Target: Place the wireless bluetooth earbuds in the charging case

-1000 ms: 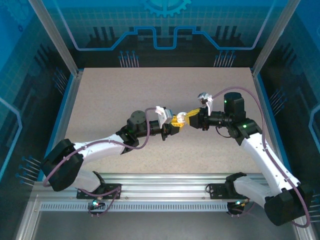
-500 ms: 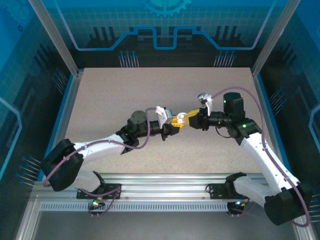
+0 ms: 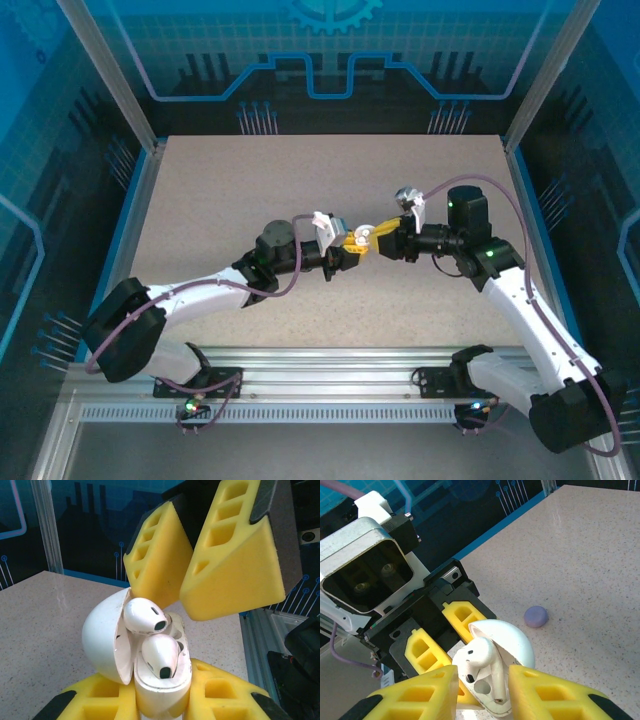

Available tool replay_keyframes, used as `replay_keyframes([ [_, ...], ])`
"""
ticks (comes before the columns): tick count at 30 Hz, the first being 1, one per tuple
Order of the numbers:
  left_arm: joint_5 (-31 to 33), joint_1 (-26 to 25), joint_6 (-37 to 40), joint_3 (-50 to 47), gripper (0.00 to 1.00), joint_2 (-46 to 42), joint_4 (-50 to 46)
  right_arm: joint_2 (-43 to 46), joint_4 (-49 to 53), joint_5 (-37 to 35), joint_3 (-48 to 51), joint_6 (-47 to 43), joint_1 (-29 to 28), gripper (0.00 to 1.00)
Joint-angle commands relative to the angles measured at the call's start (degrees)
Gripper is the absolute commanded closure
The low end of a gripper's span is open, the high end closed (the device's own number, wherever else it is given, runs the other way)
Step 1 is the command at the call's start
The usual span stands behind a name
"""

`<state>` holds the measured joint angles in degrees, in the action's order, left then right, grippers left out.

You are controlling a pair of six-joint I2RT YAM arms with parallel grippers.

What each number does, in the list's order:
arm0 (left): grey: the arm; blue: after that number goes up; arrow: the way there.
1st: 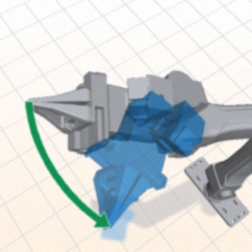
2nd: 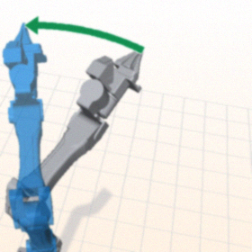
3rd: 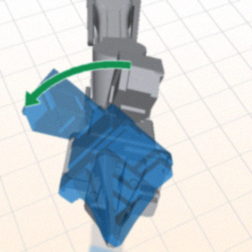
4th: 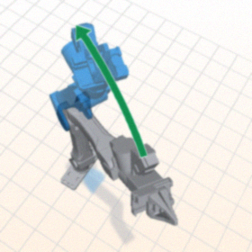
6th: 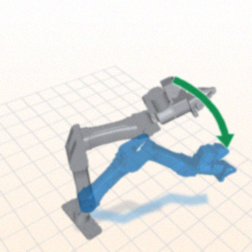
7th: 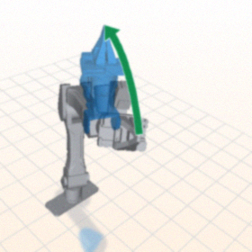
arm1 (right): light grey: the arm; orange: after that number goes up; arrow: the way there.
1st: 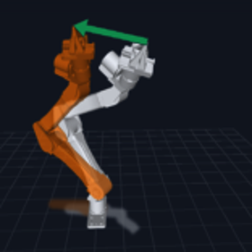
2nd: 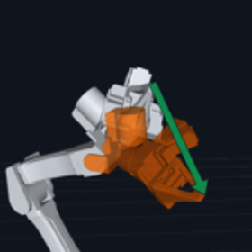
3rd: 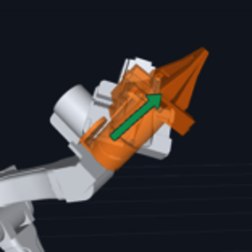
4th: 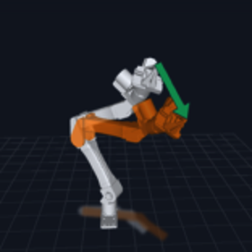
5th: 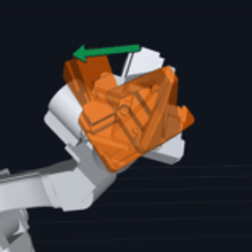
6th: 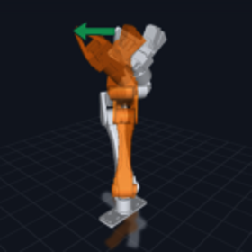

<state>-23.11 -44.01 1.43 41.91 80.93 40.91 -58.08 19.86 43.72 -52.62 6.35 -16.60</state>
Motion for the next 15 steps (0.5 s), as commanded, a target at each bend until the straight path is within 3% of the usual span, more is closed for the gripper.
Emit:
replay_keyframes([
  [1,-1.7,-0.7,0.9,3.0,0.83,-0.8,3.4,-0.2,1.2,-2.3,-0.6,-0.7,-0.9,0.67],
  [15,-2.5,-0.7,1.2,3.9,0.83,-0.8,1.5,-1.6,2.4,-6.0,-2.4,-1.5,-3.2,0.65],
])
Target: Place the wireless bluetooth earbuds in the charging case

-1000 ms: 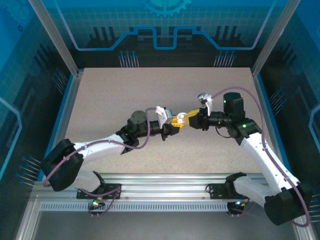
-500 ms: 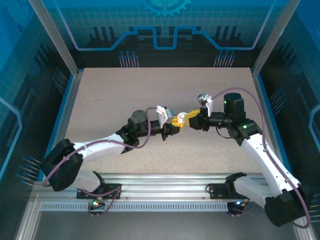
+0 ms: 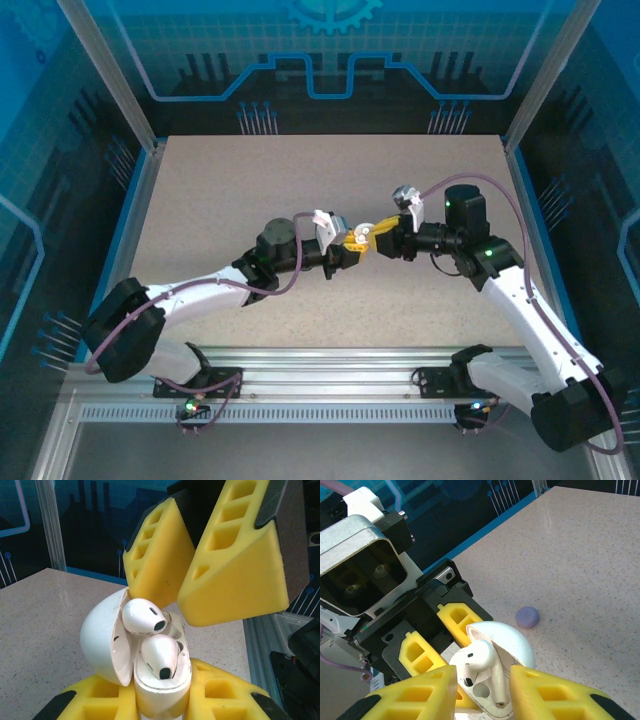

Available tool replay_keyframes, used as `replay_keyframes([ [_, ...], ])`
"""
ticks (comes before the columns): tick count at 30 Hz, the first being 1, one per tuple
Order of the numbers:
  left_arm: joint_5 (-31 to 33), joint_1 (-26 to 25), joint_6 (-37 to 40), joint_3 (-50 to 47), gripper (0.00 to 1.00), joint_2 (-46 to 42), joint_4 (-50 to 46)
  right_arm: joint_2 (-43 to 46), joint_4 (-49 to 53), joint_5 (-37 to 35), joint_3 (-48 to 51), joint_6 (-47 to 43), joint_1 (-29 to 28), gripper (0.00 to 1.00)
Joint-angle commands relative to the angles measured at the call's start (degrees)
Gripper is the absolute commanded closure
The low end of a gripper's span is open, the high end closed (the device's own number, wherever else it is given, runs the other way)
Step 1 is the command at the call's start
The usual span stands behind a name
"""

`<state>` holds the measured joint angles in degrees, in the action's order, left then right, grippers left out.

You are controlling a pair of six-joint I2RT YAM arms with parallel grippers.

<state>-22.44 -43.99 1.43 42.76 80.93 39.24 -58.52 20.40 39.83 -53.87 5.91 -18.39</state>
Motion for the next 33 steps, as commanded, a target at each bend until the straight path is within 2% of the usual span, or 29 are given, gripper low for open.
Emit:
replay_keyframes([
  [1,-3.2,-0.8,1.3,3.1,0.83,-0.8,2.9,-1.2,2.1,-2.5,-1.2,-1.2,-1.6,0.65],
  [24,-3.0,-0.9,2.6,4.6,0.83,-0.7,-1.7,-3.2,4.8,-9.2,-3.3,-0.4,-4.5,0.62],
  [33,-2.2,-0.9,3.5,4.5,0.83,-1.3,-2.7,-2.4,4.5,-14.4,-2.5,1.6,-4.5,0.67],
])
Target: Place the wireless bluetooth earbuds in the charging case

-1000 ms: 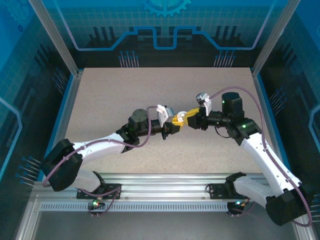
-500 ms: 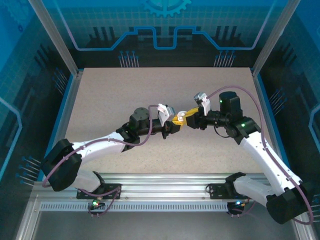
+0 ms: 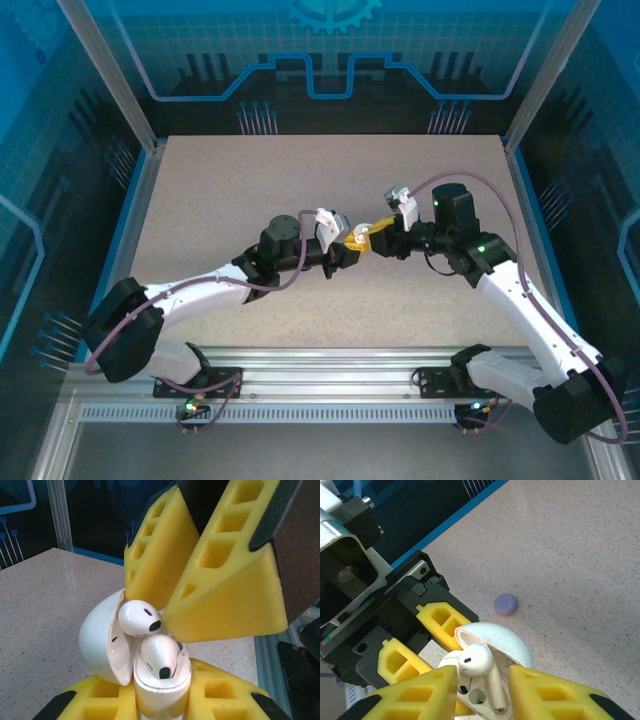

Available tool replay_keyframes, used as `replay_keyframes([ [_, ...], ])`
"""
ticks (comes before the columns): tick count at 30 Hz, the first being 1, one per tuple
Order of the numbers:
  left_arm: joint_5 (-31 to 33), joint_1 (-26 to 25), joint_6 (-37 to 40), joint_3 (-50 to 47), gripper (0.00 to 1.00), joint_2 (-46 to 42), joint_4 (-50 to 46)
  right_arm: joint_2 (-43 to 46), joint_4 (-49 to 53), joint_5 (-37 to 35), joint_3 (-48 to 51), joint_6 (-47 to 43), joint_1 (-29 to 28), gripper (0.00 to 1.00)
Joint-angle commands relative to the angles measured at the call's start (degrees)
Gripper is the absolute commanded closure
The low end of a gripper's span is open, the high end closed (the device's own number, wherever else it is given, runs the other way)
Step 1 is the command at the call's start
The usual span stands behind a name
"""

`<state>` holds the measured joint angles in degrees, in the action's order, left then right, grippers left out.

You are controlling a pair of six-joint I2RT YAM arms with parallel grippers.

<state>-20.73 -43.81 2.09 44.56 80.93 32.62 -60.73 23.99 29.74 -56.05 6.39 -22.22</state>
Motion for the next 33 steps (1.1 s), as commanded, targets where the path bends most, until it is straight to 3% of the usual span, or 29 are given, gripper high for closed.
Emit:
replay_keyframes([
  [1,-3.6,-1.1,3.1,2.7,0.83,-1.4,3.4,0.1,0.7,-4.5,0.0,1.2,-0.6,0.67],
  [18,1.7,-1.2,6.8,3.7,0.84,-3.1,-9.6,0.5,-4.4,-6.0,6.6,5.6,-0.3,0.67],
  [29,2.0,-1.1,6.4,2.0,0.84,-4.1,-10.7,0.0,-6.8,-6.6,9.7,7.1,-0.2,0.66],
  [33,5.0,-1.2,6.2,2.5,0.84,-4.0,-13.5,-0.6,-6.7,-6.7,10.1,7.2,0.1,0.66],
])
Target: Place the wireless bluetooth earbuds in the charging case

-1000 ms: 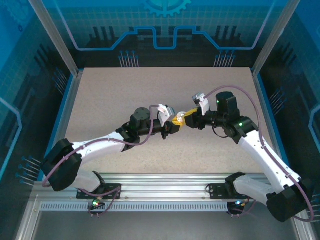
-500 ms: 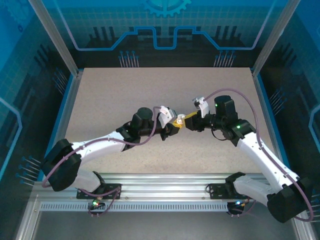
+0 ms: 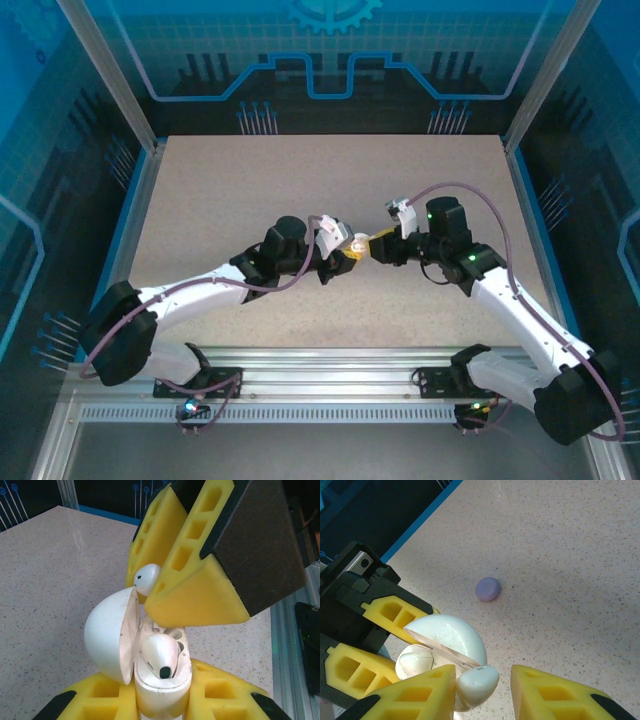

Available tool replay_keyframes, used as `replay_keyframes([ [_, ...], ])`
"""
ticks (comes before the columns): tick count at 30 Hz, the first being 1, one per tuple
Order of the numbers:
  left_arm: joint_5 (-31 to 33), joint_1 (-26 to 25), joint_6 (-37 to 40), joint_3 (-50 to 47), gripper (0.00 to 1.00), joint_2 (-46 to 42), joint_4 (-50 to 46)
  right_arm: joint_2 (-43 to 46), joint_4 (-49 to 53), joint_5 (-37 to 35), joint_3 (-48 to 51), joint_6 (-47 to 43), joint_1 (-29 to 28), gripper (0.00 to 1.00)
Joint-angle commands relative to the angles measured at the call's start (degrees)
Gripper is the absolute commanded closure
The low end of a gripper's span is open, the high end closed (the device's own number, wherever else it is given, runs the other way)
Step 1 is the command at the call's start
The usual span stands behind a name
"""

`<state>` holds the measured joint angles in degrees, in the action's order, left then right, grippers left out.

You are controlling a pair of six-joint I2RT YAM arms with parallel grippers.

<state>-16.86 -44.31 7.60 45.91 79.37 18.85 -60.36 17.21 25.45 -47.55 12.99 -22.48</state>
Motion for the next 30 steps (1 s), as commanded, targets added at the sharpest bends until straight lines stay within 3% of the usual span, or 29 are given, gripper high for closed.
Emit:
replay_keyframes([
  [1,1.8,-0.6,0.7,1.3,0.84,-2.5,-0.5,-1.1,0.0,-2.5,2.0,0.8,0.5,0.66],
  [19,9.4,-0.6,-2.5,1.8,0.84,4.5,-3.7,-6.5,-11.8,-1.2,8.9,5.0,2.7,0.67],
  [25,12.6,-0.4,-3.1,2.0,0.84,5.7,-5.2,-7.6,-9.7,-2.4,8.9,5.0,3.8,0.67],
  [30,13.5,0.7,-4.6,1.8,0.84,5.2,-6.6,-8.2,-1.3,-7.5,6.9,6.9,3.7,0.67],
])
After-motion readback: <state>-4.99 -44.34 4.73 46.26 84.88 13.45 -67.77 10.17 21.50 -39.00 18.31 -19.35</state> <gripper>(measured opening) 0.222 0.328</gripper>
